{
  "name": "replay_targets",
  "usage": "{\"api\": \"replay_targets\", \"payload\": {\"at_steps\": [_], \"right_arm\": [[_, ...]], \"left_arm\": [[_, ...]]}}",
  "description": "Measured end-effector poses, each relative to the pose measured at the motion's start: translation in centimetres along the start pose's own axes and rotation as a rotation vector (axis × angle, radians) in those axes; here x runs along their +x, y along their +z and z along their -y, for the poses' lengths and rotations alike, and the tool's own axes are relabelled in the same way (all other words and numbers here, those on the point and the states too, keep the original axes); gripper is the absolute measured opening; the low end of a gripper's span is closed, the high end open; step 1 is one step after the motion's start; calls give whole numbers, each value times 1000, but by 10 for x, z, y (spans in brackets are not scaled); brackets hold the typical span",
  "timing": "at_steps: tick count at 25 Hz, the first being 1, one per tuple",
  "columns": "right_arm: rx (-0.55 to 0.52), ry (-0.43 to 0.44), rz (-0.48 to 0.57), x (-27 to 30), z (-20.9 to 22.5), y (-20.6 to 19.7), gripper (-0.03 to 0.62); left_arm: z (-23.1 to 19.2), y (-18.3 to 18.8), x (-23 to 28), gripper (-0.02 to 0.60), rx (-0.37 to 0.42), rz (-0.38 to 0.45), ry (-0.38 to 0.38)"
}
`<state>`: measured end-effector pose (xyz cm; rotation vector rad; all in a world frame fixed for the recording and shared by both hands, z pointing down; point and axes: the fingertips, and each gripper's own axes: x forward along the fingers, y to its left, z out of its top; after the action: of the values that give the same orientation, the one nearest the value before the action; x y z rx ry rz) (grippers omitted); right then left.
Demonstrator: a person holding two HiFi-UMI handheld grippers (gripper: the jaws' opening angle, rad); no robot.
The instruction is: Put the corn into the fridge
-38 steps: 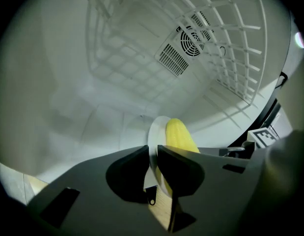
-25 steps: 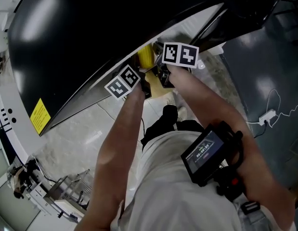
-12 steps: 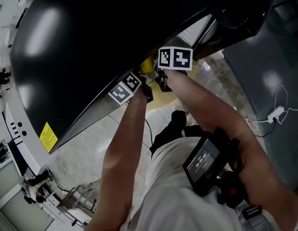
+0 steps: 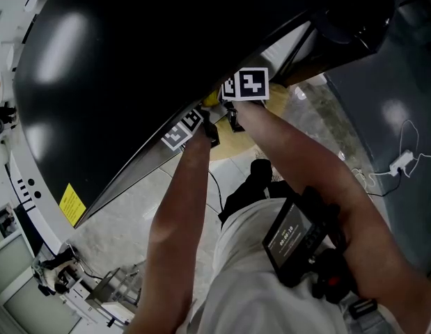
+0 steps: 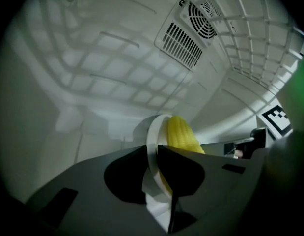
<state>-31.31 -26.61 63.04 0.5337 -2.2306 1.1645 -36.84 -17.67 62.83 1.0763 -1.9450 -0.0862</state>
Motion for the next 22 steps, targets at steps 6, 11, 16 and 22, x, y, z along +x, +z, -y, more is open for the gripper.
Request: {"api": "replay_targets", "payload": {"at_steps": [6, 11, 16, 22], "right_arm": [[-57, 4, -28, 0, 1, -4, 46], [-97, -21, -52, -7, 0, -6, 48], [-155, -29, -34, -12, 1, -5, 61], [-180, -17, -2, -41, -1, -3, 77]], "left_arm": [[-8, -7, 5, 48, -3, -25, 9], [-7, -2, 5, 54, 57, -8, 18], [4, 9, -2, 67, 209, 55, 48], [17, 8, -28, 101, 307, 117, 72]]}}
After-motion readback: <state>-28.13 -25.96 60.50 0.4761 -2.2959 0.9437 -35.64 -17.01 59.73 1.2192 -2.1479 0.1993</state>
